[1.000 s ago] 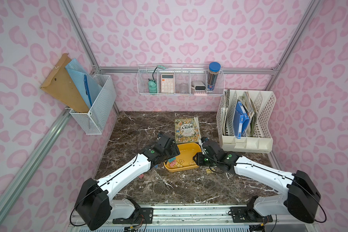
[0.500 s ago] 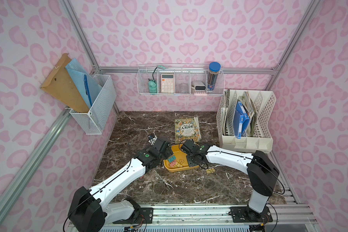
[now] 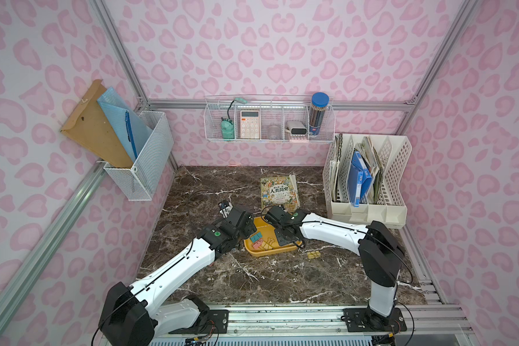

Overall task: Take out the binder clips from the storage box
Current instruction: Pick up the binder clip from the storage box, then place the binder clip at the center of the board.

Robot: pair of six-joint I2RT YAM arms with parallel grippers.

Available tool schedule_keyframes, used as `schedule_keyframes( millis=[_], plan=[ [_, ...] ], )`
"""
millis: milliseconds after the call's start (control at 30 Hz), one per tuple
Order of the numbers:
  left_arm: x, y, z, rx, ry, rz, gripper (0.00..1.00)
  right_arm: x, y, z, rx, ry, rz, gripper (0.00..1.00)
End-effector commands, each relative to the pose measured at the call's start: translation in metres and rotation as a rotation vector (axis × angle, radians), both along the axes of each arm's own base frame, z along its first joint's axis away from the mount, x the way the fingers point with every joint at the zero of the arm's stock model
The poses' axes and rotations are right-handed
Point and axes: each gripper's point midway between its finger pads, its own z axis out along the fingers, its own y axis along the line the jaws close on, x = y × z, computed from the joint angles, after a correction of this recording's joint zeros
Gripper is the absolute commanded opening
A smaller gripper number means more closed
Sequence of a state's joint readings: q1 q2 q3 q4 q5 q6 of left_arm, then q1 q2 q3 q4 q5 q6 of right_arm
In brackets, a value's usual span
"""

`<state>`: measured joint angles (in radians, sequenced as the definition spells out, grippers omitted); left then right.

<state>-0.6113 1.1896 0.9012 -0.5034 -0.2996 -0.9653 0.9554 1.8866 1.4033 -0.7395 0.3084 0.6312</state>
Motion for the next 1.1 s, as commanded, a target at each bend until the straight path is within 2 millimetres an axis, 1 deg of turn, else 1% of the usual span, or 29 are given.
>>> schedule_keyframes(
  millis=[0, 67, 167, 200, 233, 333, 433, 533, 567, 667, 700, 800, 833, 867, 933, 1033, 1067],
  plan=[
    [0.001, 0.001, 0.001, 0.009, -0.001, 0.003, 0.73, 0.0, -0.007, 0.011, -0.005, -0.026, -0.01, 0.0],
    [0.002, -0.001, 0.002, 0.007, -0.002, -0.008, 0.73, 0.0, -0.008, 0.02, 0.007, -0.043, -0.019, 0.0],
    [0.005, -0.006, 0.003, 0.002, 0.001, -0.025, 0.73, 0.0, -0.011, 0.04, 0.054, -0.085, -0.034, 0.0],
    [0.006, -0.009, 0.004, -0.005, 0.0, -0.037, 0.73, 0.001, -0.009, 0.052, 0.09, -0.107, -0.039, 0.0],
    [0.007, -0.013, 0.004, -0.015, -0.002, -0.052, 0.73, -0.004, -0.015, 0.048, 0.091, -0.104, -0.042, 0.0],
    [0.011, -0.032, 0.011, -0.066, -0.02, -0.134, 0.74, -0.006, -0.024, 0.074, 0.186, -0.169, -0.08, 0.0],
    [0.014, -0.052, 0.017, -0.125, -0.034, -0.214, 0.75, -0.01, -0.043, 0.097, 0.313, -0.241, -0.15, 0.0],
    [0.016, -0.072, 0.019, -0.176, -0.038, -0.288, 0.77, -0.015, -0.072, 0.108, 0.469, -0.285, -0.26, 0.0],
    [0.016, -0.079, 0.019, -0.186, -0.037, -0.311, 0.77, -0.017, -0.083, 0.109, 0.527, -0.308, -0.293, 0.0],
    [0.017, -0.096, 0.016, -0.191, -0.022, -0.352, 0.78, -0.023, -0.116, 0.103, 0.69, -0.331, -0.41, 0.0],
    [0.016, -0.101, 0.015, -0.192, -0.015, -0.363, 0.78, -0.026, -0.125, 0.096, 0.723, -0.325, -0.451, 0.0],
    [0.013, -0.118, 0.012, -0.178, 0.0, -0.413, 0.79, -0.032, -0.166, 0.071, 0.788, -0.321, -0.612, 0.0],
    [0.012, -0.122, 0.01, -0.17, 0.008, -0.426, 0.8, -0.035, -0.176, 0.06, 0.796, -0.306, -0.664, 0.0],
    [0.01, -0.128, 0.008, -0.162, 0.015, -0.441, 0.8, -0.036, -0.184, 0.053, 0.81, -0.303, -0.704, 0.0],
    [0.009, -0.137, 0.002, -0.155, 0.036, -0.457, 0.81, -0.041, -0.189, 0.038, 0.85, -0.276, -0.749, 0.0],
    [0.006, -0.149, -0.002, -0.154, 0.052, -0.485, 0.82, -0.045, -0.19, 0.026, 0.897, -0.253, -0.788, 0.0],
    [0.005, -0.152, -0.003, -0.15, 0.053, -0.489, 0.84, -0.045, -0.191, 0.025, 0.904, -0.254, -0.796, 0.0]
  ],
)
